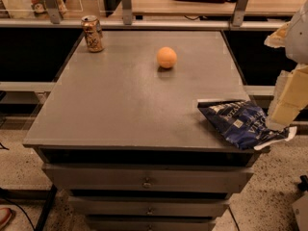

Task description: Move blue chip bag near orange

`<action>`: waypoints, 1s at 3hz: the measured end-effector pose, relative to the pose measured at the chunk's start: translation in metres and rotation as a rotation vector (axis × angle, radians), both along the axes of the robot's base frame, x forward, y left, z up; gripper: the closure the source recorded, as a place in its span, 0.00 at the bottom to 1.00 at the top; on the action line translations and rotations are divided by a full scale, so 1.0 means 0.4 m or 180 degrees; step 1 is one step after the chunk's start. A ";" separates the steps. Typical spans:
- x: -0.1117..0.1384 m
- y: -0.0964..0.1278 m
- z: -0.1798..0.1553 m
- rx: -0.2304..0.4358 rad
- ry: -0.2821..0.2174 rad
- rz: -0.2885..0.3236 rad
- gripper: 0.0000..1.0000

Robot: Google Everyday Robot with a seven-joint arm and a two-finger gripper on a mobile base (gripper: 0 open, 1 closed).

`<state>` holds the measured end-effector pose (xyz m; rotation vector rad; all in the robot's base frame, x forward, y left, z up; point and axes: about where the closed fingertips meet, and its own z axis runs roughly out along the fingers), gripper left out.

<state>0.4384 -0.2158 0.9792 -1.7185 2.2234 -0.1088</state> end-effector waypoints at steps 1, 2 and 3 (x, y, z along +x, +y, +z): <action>0.000 0.000 0.000 0.0000 -0.0001 0.0000 0.00; 0.019 -0.007 -0.030 0.0010 0.0047 -0.0051 0.00; 0.046 -0.024 -0.083 0.0049 0.0124 -0.0121 0.00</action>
Offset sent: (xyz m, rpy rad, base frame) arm 0.0185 -0.0076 -0.0339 0.0076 0.0578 -0.0367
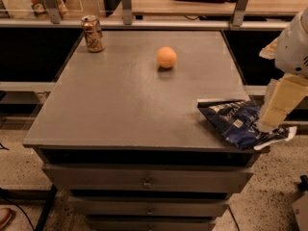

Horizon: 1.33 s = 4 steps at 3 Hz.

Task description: Move blue chip bag near orange

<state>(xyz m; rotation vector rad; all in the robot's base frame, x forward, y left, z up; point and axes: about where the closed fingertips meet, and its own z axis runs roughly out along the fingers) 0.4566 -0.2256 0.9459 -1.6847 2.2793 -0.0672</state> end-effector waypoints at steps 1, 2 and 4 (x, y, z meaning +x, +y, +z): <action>0.026 -0.028 -0.077 0.0045 0.0158 -0.0097 0.00; 0.044 -0.046 -0.144 0.0126 0.0404 -0.0152 0.00; 0.057 -0.062 -0.248 0.0262 0.0692 -0.0135 0.00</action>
Offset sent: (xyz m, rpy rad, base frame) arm 0.0238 -0.0286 -0.0903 0.0713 0.2387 -0.0700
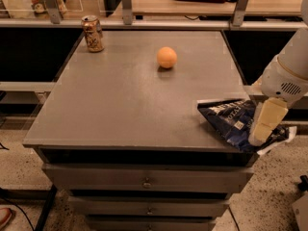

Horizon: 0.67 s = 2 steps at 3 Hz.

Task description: Move blue chip bag near orange

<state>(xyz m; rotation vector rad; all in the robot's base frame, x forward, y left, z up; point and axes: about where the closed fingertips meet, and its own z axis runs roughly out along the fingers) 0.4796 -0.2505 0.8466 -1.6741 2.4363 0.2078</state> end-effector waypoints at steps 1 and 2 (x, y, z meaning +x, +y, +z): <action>-0.001 0.010 -0.003 0.0067 0.0032 0.0088 0.18; -0.004 0.019 -0.003 0.0123 0.0068 0.0171 0.41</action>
Offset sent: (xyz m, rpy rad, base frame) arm -0.0059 0.0102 -0.0012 0.0607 0.0494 0.0881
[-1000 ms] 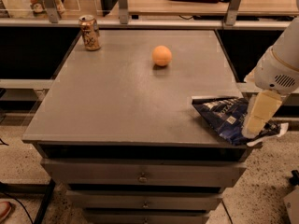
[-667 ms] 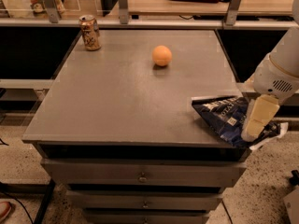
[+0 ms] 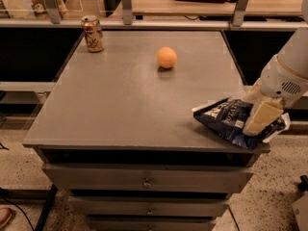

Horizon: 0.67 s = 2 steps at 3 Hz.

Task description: Move blue chip bag near orange

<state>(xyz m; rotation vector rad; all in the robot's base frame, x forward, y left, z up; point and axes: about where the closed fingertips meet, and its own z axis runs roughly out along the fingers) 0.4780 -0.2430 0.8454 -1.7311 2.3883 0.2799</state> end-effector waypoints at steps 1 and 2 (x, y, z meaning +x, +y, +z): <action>-0.003 0.010 0.000 0.0044 0.0034 0.0083 0.64; 0.001 0.011 0.000 0.0045 0.0012 0.0079 0.87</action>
Offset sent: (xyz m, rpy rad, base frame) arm -0.0010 0.0035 0.0000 0.0125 0.0097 0.0234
